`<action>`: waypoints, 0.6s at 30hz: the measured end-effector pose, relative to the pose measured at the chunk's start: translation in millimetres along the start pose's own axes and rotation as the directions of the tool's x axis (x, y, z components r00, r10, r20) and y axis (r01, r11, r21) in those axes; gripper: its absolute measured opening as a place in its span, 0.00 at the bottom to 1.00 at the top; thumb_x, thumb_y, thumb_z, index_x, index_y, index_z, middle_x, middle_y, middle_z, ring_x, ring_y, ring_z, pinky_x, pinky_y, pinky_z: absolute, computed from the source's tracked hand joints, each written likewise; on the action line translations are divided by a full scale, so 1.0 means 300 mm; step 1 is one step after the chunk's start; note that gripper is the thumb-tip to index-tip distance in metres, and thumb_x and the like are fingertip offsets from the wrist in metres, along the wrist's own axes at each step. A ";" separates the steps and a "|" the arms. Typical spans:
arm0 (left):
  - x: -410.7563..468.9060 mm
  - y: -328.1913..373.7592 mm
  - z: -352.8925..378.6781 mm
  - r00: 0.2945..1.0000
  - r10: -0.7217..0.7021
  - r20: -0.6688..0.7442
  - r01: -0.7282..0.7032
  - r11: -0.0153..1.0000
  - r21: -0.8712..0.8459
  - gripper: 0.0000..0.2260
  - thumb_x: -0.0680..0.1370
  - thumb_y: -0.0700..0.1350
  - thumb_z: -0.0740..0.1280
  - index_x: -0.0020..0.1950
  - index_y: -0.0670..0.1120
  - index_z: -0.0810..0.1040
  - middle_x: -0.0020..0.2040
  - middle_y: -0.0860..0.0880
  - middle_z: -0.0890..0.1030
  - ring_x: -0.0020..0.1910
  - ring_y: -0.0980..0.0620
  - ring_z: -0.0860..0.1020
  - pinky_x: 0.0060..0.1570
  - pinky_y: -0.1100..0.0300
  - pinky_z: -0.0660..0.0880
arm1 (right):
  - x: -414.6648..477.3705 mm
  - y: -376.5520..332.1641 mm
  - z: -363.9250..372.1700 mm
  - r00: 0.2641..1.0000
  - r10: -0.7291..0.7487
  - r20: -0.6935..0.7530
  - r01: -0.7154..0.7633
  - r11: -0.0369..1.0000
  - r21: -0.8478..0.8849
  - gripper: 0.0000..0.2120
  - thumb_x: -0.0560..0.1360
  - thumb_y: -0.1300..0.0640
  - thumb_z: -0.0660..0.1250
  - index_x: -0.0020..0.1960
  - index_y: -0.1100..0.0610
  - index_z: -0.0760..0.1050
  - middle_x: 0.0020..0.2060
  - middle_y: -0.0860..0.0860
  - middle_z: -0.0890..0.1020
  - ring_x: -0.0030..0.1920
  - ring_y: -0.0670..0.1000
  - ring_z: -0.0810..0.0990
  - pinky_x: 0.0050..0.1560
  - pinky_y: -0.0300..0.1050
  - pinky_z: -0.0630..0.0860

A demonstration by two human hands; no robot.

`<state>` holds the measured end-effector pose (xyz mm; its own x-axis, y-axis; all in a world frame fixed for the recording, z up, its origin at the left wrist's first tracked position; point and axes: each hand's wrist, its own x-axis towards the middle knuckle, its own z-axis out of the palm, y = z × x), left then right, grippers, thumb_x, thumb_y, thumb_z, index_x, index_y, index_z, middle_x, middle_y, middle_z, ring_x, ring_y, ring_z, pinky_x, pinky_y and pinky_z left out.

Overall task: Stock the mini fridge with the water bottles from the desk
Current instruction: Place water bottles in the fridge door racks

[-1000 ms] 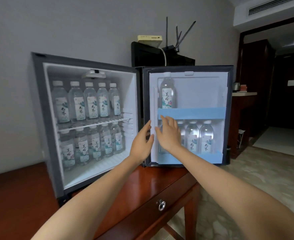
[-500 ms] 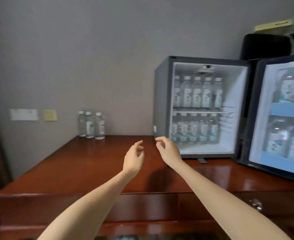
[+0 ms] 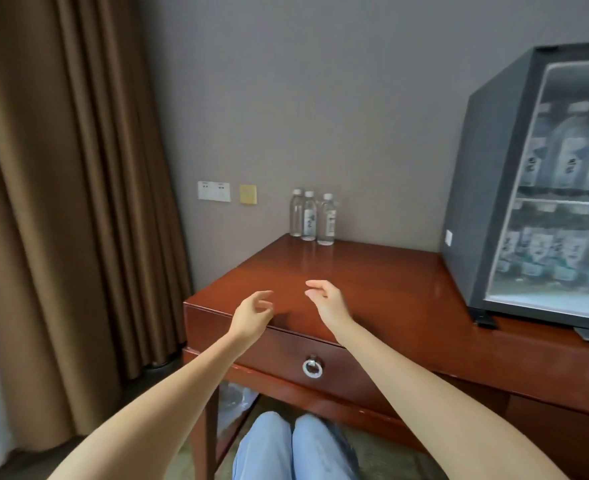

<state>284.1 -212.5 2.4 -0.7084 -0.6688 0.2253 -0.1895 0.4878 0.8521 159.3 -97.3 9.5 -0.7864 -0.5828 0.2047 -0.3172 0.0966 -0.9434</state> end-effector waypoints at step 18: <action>0.322 0.035 0.282 1.000 -0.022 -0.019 0.019 0.991 -0.131 0.20 0.75 0.36 0.68 0.66 0.47 0.75 0.55 0.48 0.80 0.56 0.51 0.79 0.60 0.58 0.74 | 0.281 0.154 -0.135 0.993 0.040 -0.111 -0.029 0.994 0.103 0.09 0.78 0.59 0.65 0.57 0.53 0.78 0.52 0.51 0.81 0.55 0.49 0.79 0.61 0.46 0.76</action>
<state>156.2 -224.7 -6.9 -0.6910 -0.6900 0.2154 -0.1126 0.3971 0.9108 56.8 -109.3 -6.1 -0.8523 -0.4857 0.1942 -0.2382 0.0297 -0.9708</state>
